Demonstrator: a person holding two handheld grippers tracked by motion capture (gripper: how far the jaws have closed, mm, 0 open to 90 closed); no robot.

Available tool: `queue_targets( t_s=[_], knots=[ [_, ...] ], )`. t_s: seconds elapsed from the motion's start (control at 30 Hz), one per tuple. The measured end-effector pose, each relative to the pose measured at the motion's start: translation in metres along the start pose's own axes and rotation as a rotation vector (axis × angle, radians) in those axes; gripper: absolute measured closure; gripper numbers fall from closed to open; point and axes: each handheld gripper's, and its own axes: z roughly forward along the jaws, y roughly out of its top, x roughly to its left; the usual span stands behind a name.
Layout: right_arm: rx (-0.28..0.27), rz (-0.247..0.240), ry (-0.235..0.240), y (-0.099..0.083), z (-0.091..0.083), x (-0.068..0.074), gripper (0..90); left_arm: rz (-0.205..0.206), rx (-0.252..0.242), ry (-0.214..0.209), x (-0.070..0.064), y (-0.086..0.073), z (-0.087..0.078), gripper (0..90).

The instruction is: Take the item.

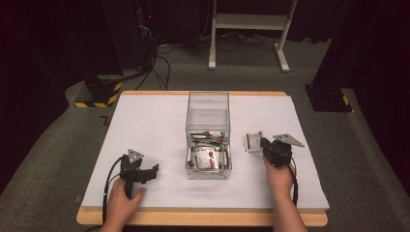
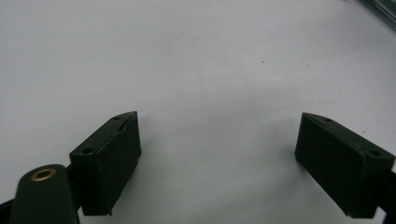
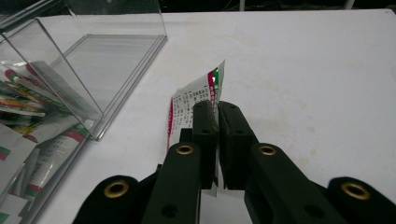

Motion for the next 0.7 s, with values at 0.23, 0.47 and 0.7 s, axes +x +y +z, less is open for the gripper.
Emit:
queue_targets(
  t_s=[0.23,0.47,0.7],
  knots=[
    [0.005,0.029,-0.019,-0.002,-0.002,-0.011,75.5,0.0,0.0,0.0,0.0,0.0,0.0,14.4],
    [0.004,0.038,-0.015,-0.001,-0.006,-0.013,68.4,-0.001,0.0,-0.001,0.0,0.0,0.0,14.4],
    [0.007,0.008,0.01,-0.002,-0.01,-0.004,62.8,-0.001,0.0,-0.001,0.0,0.0,0.0,14.4]
  ],
)
